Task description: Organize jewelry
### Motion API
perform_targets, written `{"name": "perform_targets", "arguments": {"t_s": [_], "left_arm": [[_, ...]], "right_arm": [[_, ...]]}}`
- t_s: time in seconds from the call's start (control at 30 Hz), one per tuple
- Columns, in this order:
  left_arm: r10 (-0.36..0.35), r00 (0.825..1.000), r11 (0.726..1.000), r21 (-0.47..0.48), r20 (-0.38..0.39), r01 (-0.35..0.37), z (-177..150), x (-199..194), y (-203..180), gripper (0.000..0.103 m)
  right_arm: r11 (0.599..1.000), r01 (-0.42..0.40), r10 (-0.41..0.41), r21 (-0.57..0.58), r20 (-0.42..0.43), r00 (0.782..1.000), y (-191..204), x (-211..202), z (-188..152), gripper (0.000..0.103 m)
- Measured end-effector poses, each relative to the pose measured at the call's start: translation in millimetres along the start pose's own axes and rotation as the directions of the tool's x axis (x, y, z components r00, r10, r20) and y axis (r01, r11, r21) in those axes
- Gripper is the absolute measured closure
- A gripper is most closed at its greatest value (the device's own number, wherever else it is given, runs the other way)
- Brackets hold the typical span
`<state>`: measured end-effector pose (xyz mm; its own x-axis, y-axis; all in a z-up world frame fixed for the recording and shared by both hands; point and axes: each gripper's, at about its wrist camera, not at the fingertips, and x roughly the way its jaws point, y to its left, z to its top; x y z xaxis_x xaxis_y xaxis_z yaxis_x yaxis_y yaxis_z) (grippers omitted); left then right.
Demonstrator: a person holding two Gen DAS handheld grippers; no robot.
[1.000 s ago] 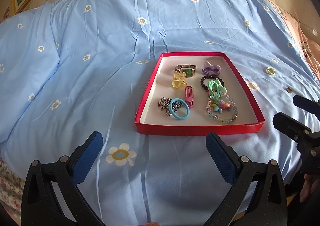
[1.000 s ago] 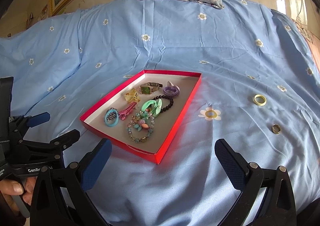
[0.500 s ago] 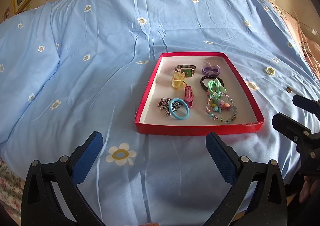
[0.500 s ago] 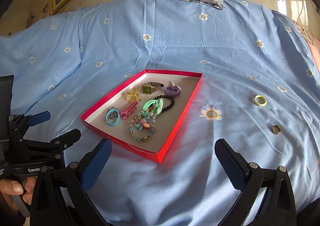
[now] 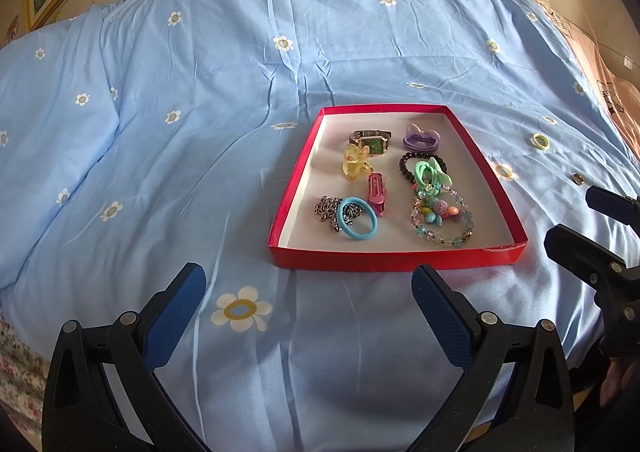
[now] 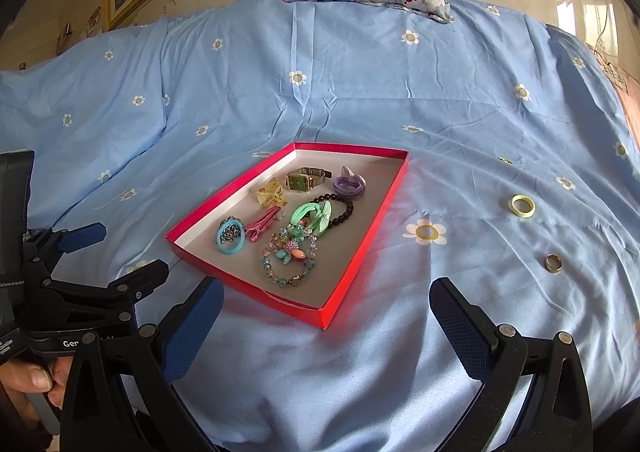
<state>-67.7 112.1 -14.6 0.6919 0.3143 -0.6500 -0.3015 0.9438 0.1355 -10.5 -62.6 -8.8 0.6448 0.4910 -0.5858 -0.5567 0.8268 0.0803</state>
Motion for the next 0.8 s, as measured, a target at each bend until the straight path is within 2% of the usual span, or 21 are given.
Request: {"name": "perform_targets", "arguments": {"t_s": [0.8], "left_arm": [[-0.007, 1.000, 1.000, -0.011, -0.001, 0.007, 2.4, -1.9, 0.5, 0.000]], "right_arm": [[1.000, -0.006, 0.006, -0.005, -0.001, 1.000, 3.5, 0.5, 3.3, 0.000]]}}
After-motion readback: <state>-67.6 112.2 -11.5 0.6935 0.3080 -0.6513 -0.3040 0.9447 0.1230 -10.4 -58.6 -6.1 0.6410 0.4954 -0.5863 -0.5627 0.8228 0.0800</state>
